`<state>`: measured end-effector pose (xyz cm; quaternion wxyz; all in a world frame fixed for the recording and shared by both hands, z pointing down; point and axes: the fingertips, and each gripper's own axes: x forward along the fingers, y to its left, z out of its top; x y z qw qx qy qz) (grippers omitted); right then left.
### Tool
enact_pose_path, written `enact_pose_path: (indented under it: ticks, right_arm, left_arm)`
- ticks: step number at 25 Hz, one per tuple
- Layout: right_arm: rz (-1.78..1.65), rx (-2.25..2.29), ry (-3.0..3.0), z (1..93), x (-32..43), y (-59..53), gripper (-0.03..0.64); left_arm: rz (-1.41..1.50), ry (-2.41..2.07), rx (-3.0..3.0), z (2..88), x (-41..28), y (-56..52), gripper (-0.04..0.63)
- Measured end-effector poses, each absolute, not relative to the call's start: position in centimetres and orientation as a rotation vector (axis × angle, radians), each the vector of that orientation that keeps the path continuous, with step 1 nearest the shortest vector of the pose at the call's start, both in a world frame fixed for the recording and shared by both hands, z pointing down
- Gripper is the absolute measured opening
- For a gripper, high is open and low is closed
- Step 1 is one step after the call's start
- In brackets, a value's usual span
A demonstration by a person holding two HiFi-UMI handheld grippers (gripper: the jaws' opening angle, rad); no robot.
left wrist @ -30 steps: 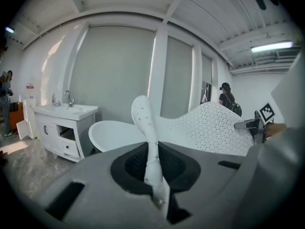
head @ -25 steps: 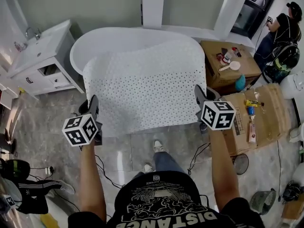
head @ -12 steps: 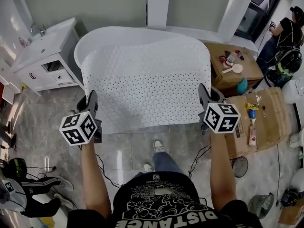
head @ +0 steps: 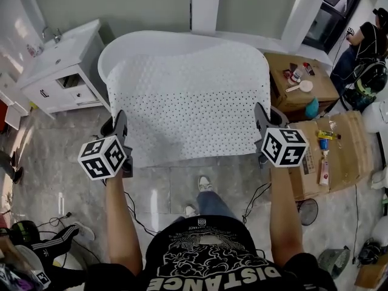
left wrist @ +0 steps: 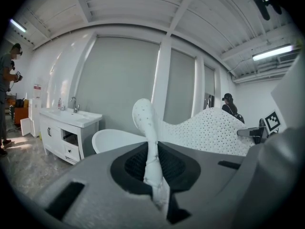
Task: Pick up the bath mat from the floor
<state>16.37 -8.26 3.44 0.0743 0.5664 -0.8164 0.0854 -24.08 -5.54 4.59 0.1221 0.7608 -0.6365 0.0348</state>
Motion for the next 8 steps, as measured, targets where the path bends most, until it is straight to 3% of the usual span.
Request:
enact_pose_path:
  ticks: [8]
  right_arm:
    - [0.256, 1.709, -2.446, 3.27, 16.59, -8.36, 0.025]
  left_arm:
    - [0.11, -1.856, 2.233, 4.09, -23.78, -5.97, 0.031]
